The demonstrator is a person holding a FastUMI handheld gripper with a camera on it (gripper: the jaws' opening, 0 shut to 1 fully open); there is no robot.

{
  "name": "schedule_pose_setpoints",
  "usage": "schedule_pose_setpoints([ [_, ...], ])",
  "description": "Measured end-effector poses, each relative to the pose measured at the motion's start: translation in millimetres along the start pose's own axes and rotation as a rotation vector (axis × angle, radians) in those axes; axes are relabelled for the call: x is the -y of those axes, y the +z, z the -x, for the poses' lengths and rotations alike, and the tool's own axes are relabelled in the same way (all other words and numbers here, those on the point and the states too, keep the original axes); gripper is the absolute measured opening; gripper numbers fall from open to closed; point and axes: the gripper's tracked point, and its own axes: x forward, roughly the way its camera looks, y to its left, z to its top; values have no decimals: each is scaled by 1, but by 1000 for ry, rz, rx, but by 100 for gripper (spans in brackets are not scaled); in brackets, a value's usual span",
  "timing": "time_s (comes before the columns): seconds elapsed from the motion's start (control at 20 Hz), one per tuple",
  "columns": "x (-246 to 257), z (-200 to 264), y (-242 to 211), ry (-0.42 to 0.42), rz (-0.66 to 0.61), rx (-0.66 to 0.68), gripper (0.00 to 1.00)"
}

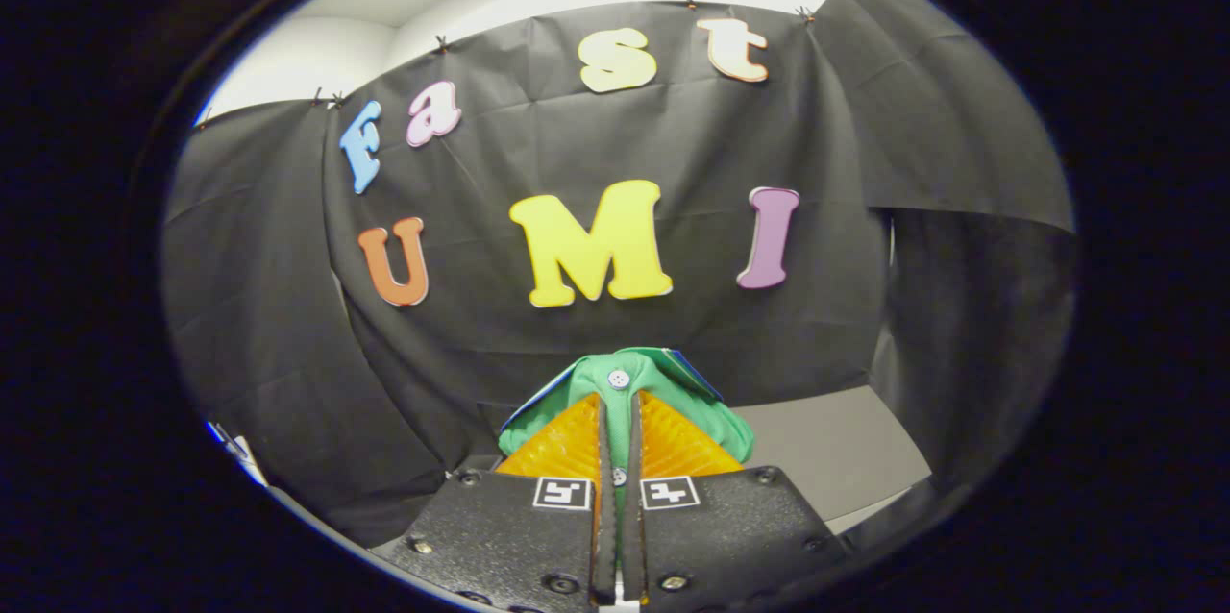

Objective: Put the clothes into the washing machine and then close the washing machine lid.

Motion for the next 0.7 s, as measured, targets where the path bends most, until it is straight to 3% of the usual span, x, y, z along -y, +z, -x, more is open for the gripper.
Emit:
schedule_pose_setpoints([
  [0.3, -68, -20, -2, 68, 6, -21, 6],
  [0.7, -127, -94, -54, 135, -23, -143, 6],
])
